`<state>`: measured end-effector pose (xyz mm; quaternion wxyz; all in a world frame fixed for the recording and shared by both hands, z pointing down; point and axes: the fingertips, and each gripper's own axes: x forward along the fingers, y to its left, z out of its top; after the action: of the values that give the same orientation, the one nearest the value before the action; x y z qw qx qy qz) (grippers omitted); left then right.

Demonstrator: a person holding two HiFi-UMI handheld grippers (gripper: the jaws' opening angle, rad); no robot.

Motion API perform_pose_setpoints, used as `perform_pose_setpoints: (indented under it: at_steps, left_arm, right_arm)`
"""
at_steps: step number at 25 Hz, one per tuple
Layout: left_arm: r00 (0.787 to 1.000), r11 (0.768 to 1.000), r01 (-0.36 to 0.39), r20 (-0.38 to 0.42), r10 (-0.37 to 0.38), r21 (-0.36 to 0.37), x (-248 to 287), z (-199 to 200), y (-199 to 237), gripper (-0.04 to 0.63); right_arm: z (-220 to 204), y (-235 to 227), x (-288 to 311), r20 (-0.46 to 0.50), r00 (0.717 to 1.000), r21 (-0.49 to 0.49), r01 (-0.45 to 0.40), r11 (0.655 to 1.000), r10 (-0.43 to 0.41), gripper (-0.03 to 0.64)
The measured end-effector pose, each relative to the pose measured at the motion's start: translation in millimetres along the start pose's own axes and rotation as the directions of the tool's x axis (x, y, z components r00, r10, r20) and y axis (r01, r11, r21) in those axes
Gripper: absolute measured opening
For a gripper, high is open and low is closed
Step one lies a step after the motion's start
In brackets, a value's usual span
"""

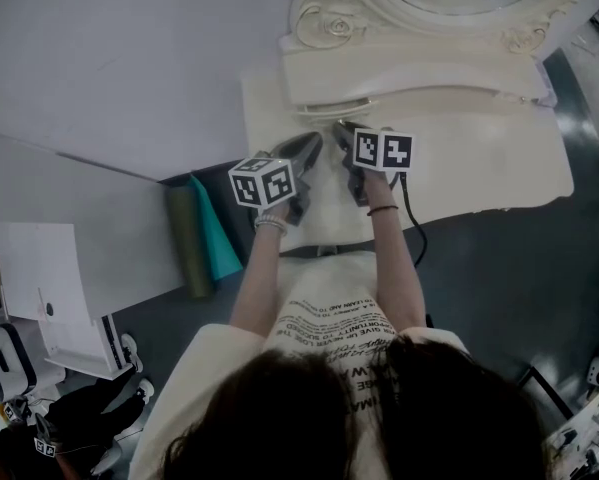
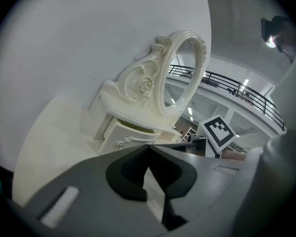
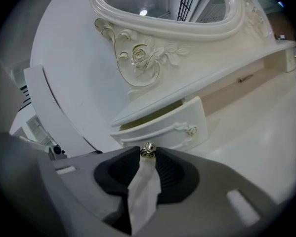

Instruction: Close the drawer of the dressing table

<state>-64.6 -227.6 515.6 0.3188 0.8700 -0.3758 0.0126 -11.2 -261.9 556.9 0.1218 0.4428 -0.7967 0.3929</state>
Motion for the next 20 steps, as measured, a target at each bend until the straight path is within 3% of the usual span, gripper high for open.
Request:
perform_pose_setpoints:
  at_steps: [20]
  left_arm:
    - [1.000,1.000,0.002,0.014,-0.002,-0.023,15.9,11.6,13.9,0.005]
  right_arm:
    - [14.4,-4.2,13.7,-0.013,1.000,-0.005,-0.015,1.000,0.015,0.106]
